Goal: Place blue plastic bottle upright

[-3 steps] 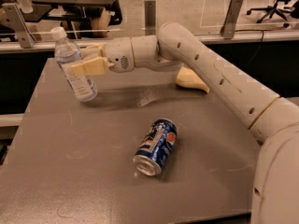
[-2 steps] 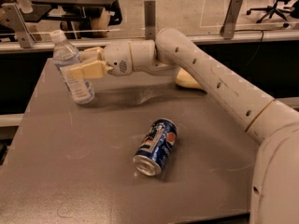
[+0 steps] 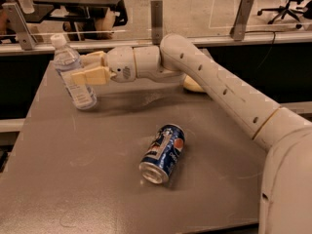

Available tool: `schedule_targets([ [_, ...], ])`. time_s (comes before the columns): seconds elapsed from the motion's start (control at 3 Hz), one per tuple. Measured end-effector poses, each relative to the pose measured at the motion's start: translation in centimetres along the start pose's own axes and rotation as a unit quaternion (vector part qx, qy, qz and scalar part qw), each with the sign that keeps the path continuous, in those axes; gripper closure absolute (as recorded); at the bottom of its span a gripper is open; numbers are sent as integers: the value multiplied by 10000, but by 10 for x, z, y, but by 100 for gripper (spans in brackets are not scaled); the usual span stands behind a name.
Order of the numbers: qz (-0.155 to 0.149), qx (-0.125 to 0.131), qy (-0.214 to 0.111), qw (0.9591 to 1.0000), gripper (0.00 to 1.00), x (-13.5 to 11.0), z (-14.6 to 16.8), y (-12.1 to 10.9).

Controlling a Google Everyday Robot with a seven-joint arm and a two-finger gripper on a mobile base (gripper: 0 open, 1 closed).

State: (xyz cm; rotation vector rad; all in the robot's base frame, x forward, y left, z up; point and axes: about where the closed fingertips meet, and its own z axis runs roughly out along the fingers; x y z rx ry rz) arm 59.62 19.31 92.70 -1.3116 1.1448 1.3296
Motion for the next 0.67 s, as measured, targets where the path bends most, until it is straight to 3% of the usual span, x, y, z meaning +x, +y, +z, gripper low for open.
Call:
schedule_targets([
  [0.33,-2,-25,-2,10000,0,0,3,1],
  [0.67,-2,-26,-2,10000,0,-1,3,1],
])
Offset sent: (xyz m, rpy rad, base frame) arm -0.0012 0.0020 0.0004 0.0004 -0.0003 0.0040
